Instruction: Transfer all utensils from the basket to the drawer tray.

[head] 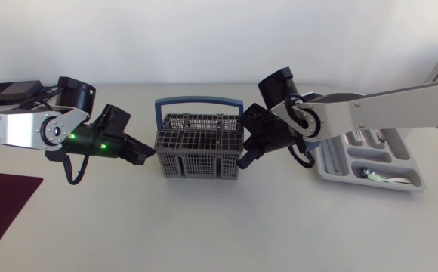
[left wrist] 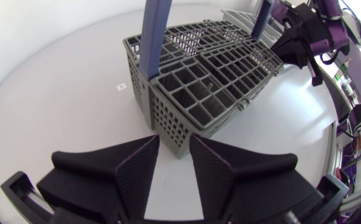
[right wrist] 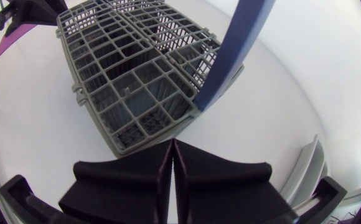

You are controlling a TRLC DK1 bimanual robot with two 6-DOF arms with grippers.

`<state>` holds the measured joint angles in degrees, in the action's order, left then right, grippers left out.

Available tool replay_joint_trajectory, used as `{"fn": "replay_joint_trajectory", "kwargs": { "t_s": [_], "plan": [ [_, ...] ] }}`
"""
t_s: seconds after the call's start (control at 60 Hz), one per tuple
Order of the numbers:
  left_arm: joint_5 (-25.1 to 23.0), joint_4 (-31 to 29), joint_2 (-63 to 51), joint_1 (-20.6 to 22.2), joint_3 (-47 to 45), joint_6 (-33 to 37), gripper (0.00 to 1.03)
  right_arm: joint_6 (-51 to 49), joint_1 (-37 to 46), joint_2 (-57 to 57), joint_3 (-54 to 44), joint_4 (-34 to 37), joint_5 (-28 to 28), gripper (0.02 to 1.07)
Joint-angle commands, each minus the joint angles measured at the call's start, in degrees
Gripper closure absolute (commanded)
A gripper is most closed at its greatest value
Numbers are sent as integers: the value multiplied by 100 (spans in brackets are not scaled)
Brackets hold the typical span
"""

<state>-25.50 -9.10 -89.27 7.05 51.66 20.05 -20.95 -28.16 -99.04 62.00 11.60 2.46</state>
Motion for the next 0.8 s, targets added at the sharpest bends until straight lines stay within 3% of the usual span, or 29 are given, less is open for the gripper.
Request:
{"fn": "replay_joint_trajectory", "kwargs": {
  "t_s": [0.0, 0.583, 0.783],
  "plan": [
    [-166, 14, 165, 7, -147, 148, 62, 135, -102, 122, -144, -43, 9, 101],
    [-166, -21, 200, 16, -182, 148, 60, 144, 57, 184, -267, -52, -211, 101],
    [-166, -206, 543, -230, -253, 183, 54, 135, 162, 588, -619, -87, -756, 78]
  ]
}}
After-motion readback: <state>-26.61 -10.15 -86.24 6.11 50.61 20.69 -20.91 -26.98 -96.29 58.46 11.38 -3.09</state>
